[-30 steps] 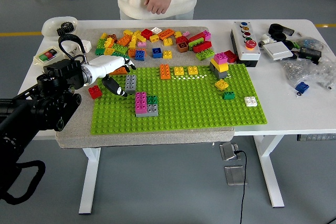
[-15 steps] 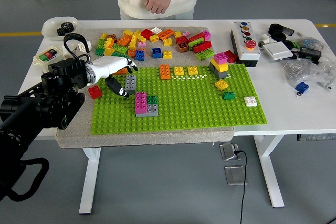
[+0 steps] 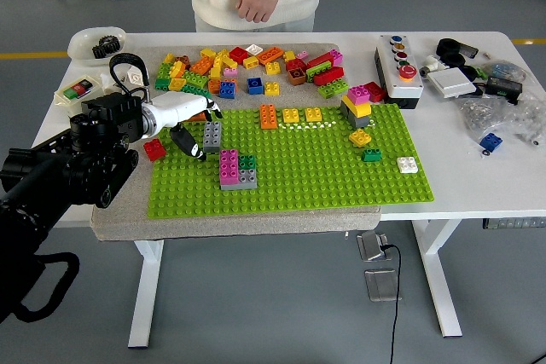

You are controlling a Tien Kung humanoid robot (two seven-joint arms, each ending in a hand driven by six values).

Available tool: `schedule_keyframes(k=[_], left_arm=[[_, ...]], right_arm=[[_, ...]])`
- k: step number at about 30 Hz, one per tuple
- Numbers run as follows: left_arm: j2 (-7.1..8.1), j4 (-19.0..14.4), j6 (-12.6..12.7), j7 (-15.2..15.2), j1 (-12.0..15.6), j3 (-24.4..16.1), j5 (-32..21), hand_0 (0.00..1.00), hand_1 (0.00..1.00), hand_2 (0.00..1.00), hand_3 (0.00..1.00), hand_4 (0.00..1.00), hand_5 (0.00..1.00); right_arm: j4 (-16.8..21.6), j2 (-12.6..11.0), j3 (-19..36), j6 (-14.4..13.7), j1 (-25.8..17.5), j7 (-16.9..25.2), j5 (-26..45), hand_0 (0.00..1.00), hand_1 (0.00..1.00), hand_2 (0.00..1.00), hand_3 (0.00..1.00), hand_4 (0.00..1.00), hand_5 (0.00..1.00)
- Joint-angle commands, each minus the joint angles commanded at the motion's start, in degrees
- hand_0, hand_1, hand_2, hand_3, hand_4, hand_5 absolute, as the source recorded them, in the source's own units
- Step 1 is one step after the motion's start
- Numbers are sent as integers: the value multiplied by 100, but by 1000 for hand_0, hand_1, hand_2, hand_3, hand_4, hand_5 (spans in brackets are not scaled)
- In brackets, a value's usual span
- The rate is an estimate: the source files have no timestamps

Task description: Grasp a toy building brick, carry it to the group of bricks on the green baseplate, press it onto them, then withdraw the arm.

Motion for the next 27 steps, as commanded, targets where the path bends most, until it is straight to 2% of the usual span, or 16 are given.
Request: schedule_keyframes(k=[27], left_arm=[[-165,140,98,64,-88,68,0,896,821,739,788,991,172]], right_arm=[[0,-7,-11,3,22,0,9,746,641,681,637,854,567]])
